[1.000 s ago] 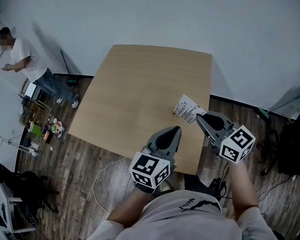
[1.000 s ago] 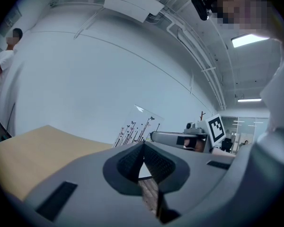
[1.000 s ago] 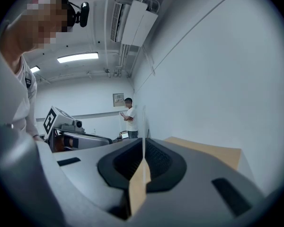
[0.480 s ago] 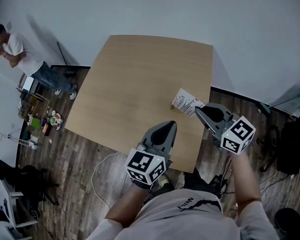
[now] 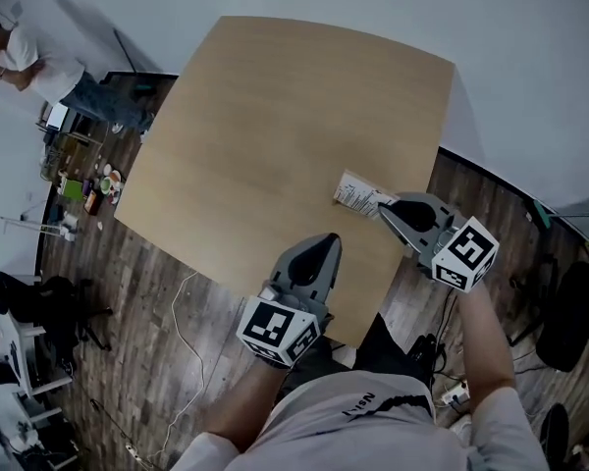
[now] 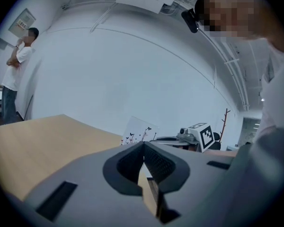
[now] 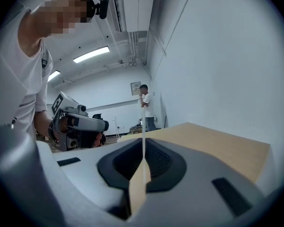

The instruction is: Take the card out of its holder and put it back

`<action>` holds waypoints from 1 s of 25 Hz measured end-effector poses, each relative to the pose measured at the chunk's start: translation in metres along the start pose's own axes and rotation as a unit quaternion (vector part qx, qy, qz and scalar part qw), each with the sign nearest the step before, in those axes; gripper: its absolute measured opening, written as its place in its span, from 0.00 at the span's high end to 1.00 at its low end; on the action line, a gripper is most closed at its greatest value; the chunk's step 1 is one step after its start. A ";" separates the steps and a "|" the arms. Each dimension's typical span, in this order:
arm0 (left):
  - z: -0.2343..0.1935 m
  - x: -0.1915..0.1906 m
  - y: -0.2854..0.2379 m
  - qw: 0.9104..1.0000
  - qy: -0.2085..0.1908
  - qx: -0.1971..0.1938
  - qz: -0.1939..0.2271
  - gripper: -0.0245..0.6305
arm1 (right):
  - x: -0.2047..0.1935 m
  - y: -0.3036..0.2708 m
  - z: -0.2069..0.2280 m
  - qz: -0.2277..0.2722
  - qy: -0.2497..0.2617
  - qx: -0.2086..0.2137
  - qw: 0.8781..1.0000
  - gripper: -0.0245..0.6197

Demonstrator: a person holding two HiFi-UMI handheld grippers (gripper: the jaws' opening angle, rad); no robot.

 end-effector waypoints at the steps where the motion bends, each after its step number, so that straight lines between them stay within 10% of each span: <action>1: -0.001 -0.004 -0.002 1.000 0.000 0.006 -0.003 0.94 | -0.007 -0.002 0.004 -0.003 -0.003 0.006 1.000 0.92; 9: -0.035 -0.038 -0.052 0.997 0.025 0.055 -0.037 0.94 | -0.065 -0.045 0.079 -0.035 -0.030 0.047 0.998 0.92; 25: -0.052 -0.074 -0.061 0.993 0.051 0.079 -0.075 0.94 | -0.118 -0.071 0.090 -0.068 -0.045 0.069 0.994 0.92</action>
Point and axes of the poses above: the fingertips, and each gripper's own axes: y backward along the fingers, z to its right, x out of its top, the point moved 1 cm from there along y, backward along the fingers, and after that the axes turned 7 degrees about -y, right-handed, at the moved point
